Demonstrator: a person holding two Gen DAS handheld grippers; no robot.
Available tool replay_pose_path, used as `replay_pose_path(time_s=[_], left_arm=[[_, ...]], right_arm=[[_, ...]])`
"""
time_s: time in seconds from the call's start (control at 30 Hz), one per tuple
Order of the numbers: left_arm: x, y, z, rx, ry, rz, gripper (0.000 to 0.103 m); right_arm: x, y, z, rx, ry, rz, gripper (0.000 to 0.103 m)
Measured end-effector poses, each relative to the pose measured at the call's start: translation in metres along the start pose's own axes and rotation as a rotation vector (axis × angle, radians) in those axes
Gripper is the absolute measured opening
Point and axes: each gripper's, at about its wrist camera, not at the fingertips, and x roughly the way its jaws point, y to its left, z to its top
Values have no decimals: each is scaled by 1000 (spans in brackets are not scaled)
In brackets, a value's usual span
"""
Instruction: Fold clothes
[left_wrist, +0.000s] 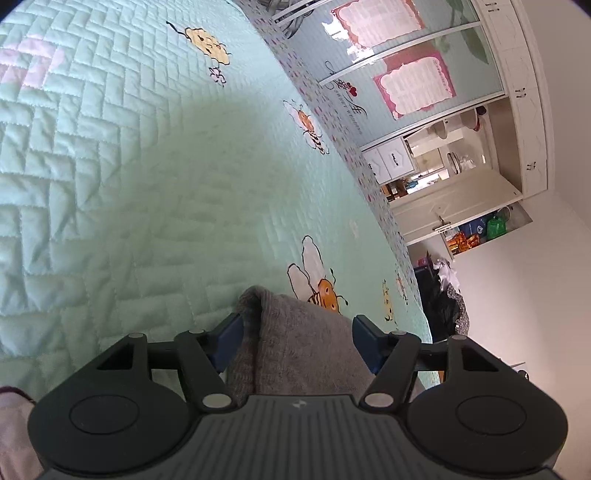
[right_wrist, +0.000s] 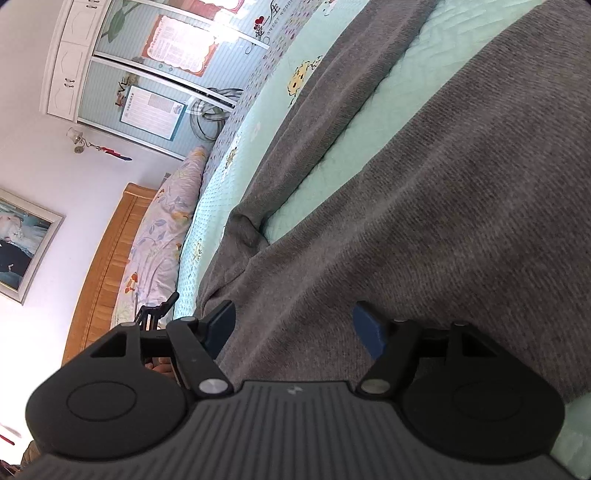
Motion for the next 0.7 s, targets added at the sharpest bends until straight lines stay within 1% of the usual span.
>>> replay_pose_path(time_s=[0.03, 0.1, 0.17, 0.2, 0.23, 0.27, 0.3, 0.37, 0.43, 0.5, 0.57, 0.67, 0.7], left_arm=[[4, 0, 1, -2, 6, -16, 65], [16, -4, 6, 15, 24, -21, 65], [28, -9, 11, 42, 35, -14, 60], [33, -11, 14, 54, 35, -9, 52], [38, -13, 17, 66, 35, -4, 34], [43, -15, 20, 78, 34, 1, 22], [44, -18, 25, 108, 12, 20, 7], [41, -23, 38, 166, -43, 51, 7], [35, -24, 47, 178, -82, 33, 6], [38, -23, 47, 209, -80, 58, 6], [54, -13, 39, 231, -24, 165, 7], [46, 1, 32, 142, -47, 126, 12], [39, 3, 31, 101, -54, 103, 26]], right_arm=[[0, 0, -1, -6, -2, 2, 73], [-2, 0, -2, -17, -7, 7, 73], [-2, 0, -2, -19, -6, 7, 73], [-2, 0, -2, -16, -5, 4, 73], [-2, -1, -1, -12, -5, 2, 73], [-1, -1, -1, -10, -4, 1, 73], [-1, 0, -1, -12, -3, -1, 73], [-1, -1, 0, -13, 0, 0, 73], [-2, -2, 0, -13, 2, 3, 73], [-2, -3, 1, -13, 2, 8, 73], [-3, -3, 1, -14, -3, 10, 73], [-5, 1, 0, -28, -6, 19, 73], [-5, 2, 0, -35, -6, 24, 73]])
